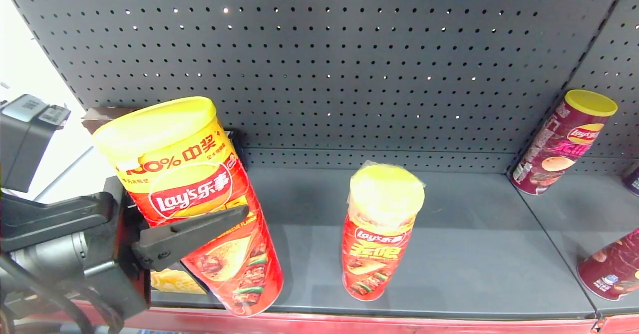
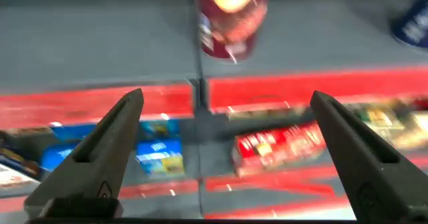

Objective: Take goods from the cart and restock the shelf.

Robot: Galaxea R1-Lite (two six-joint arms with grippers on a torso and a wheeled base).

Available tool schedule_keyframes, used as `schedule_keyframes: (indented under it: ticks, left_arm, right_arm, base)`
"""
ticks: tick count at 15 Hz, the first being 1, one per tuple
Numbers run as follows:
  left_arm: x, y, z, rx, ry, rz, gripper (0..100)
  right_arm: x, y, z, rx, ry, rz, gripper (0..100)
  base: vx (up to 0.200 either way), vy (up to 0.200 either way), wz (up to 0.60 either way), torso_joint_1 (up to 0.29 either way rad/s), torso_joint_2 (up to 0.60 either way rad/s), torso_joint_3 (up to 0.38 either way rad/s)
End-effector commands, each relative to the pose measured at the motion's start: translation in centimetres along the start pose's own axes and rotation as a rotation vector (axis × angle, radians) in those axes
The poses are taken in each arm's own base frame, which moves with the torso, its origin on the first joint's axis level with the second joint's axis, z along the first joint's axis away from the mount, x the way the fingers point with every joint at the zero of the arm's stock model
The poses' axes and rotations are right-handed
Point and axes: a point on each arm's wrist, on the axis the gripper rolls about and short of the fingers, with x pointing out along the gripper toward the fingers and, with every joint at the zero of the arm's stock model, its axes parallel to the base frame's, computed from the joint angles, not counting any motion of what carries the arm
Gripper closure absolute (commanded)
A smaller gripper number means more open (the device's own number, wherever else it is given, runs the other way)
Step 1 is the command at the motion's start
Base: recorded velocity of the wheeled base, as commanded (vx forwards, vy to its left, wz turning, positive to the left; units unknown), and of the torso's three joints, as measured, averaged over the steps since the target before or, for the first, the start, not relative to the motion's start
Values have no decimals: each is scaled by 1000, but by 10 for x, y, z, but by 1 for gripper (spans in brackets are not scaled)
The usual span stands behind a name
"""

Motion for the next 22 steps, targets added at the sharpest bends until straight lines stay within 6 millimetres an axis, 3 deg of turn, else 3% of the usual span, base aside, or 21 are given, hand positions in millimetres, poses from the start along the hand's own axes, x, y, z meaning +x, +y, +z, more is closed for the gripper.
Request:
schedule_keyframes:
  ticks: [1, 3, 6, 9, 15, 21, 22]
  left_arm:
    - [1, -1, 1, 5, -11, -9, 100]
    - [2, -2, 1, 4, -10, -15, 100]
    - [2, -2, 0, 4, -8, -15, 100]
    - [2, -3, 0, 3, -7, -24, 100]
    - [6, -3, 4, 3, -9, -42, 100]
    - [31, 15, 11, 0, 0, -53, 100]
    - [34, 25, 10, 13, 7, -17, 100]
  right_arm:
    - [1, 5, -2, 3, -50, 189, 0]
    - [2, 8, -3, -9, -86, 339, 0]
    - [3, 1, -4, 50, -58, 19, 0]
    - [4, 3, -10, -6, -49, 111, 0]
    - [4, 3, -10, 2, -47, 111, 0]
    - [4, 3, -10, 2, -47, 111, 0]
    - [4, 3, -10, 2, -47, 111, 0]
  base:
    - [0, 0, 0, 0, 0, 0]
    - [0, 0, 0, 0, 0, 0]
    - [0, 0, 0, 0, 0, 0]
    - [0, 0, 0, 0, 0, 0]
    - [0, 0, 0, 0, 0, 0]
    - [0, 0, 0, 0, 0, 0]
    - [0, 0, 0, 0, 0, 0]
